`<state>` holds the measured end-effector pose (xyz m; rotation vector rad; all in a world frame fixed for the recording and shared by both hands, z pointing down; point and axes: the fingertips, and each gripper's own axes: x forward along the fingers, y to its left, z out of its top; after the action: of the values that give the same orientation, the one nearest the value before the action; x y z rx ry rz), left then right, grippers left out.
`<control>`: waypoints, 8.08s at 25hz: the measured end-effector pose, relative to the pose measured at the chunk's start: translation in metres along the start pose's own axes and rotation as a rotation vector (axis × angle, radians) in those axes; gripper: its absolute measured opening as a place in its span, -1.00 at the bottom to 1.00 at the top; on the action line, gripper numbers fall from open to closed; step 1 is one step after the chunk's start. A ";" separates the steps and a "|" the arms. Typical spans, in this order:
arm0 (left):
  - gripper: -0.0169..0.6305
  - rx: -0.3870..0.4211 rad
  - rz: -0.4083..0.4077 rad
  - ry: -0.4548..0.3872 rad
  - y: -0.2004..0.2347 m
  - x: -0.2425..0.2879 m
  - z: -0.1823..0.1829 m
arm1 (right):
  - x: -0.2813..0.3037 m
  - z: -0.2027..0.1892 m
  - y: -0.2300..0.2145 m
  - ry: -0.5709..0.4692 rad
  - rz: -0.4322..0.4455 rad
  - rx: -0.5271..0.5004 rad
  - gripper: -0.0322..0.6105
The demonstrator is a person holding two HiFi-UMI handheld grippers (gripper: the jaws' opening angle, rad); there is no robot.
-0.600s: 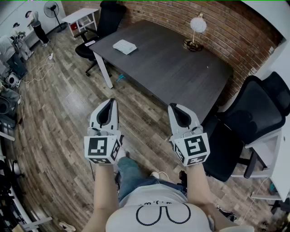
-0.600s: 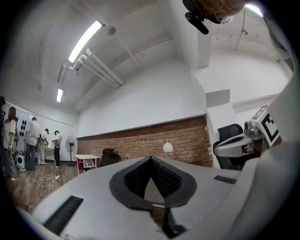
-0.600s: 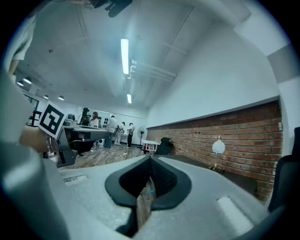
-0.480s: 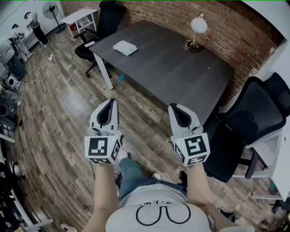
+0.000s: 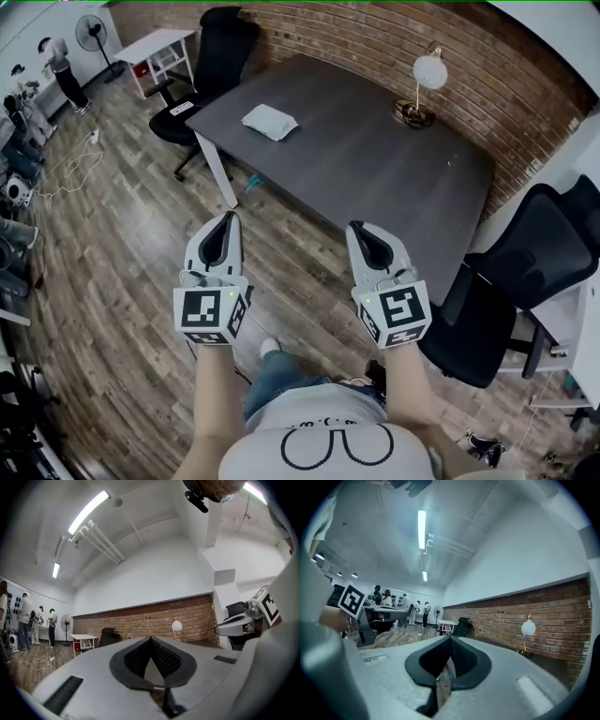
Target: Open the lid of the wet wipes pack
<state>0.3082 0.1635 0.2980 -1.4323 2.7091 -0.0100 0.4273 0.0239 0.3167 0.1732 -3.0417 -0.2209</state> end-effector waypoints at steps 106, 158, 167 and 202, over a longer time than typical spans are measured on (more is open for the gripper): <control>-0.30 0.540 -1.472 0.566 0.216 0.531 -0.299 | 0.591 -0.212 -0.094 0.544 -0.549 0.444 -0.81; -0.90 0.845 -1.639 0.544 0.192 0.539 -0.293 | 0.601 -0.254 -0.090 0.725 -0.476 0.521 -0.86; -0.92 0.850 -1.593 0.522 0.185 0.570 -0.286 | 0.603 -0.254 -0.090 0.736 -0.426 0.546 -0.86; -0.85 0.752 -1.249 0.461 0.180 0.646 -0.305 | 0.603 -0.251 -0.090 0.789 -0.442 0.525 -0.86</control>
<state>-0.2244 -0.2770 0.5524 -2.5838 1.1947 -1.3260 -0.1362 -0.1712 0.5979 0.7580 -2.1714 0.5078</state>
